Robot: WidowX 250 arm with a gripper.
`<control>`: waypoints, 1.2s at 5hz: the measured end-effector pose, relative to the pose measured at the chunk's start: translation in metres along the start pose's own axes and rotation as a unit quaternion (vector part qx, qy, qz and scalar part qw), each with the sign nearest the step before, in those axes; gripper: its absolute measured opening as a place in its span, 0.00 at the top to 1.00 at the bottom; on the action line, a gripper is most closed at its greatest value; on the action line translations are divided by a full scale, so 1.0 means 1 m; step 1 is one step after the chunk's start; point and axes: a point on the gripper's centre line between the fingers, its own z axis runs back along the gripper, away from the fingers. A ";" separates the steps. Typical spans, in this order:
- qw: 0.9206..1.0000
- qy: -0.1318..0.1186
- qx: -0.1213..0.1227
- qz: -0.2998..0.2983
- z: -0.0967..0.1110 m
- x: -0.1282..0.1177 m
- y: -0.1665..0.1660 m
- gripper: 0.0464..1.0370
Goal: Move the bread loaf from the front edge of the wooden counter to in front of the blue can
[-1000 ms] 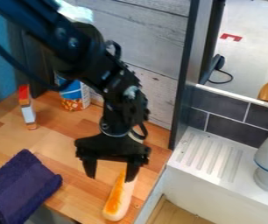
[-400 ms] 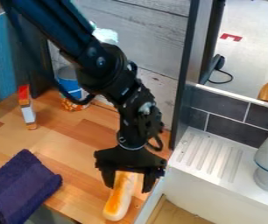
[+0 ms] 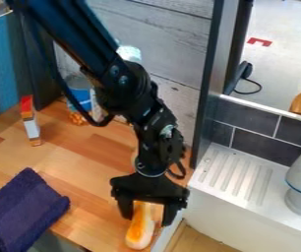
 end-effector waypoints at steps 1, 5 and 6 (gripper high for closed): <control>1.000 0.012 0.001 -0.008 -0.004 0.000 -0.002 0.07; 0.997 -0.025 -0.023 -0.067 0.085 0.015 -0.003 0.37; 0.997 -0.036 -0.025 -0.066 0.097 0.024 0.013 0.37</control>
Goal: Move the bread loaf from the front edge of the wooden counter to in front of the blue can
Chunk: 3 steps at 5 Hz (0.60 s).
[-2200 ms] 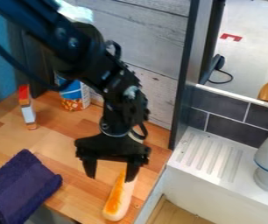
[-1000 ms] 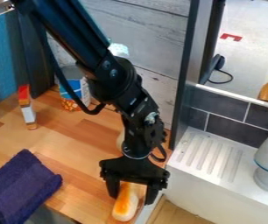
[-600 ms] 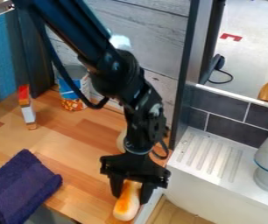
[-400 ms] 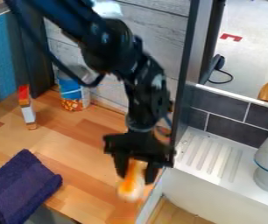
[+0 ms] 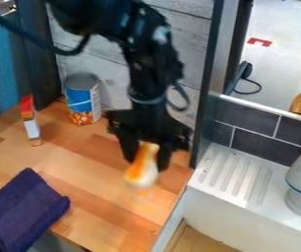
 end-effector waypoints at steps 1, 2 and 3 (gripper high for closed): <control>1.000 0.000 0.013 0.029 -0.002 0.010 0.035 0.37; 0.999 -0.002 0.018 0.040 -0.011 0.023 0.053 0.37; 0.998 0.010 0.026 0.063 -0.036 0.036 0.068 0.37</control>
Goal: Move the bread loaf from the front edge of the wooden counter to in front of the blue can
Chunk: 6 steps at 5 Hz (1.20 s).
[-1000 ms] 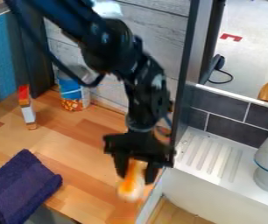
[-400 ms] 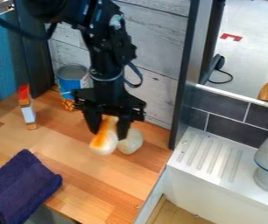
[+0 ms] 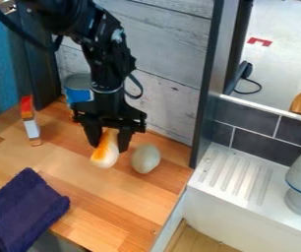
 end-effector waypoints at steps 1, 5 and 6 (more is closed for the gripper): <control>0.998 -0.010 0.011 0.060 -0.013 0.011 0.008 0.37; 0.961 0.003 0.048 0.273 -0.037 0.043 0.047 0.37; 0.957 0.017 0.043 0.285 -0.054 0.054 0.054 0.37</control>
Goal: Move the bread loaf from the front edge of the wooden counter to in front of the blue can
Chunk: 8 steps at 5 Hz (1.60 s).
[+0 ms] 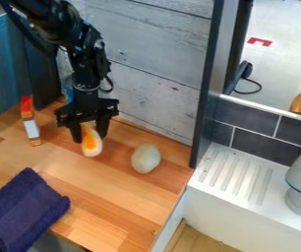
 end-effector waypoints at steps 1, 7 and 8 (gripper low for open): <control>1.000 0.004 0.002 -0.003 -0.014 0.006 -0.007 0.37; 0.994 -0.098 -0.012 -0.036 0.110 0.003 -0.019 0.04; 0.995 -0.061 0.016 -0.072 0.138 -0.035 0.004 0.04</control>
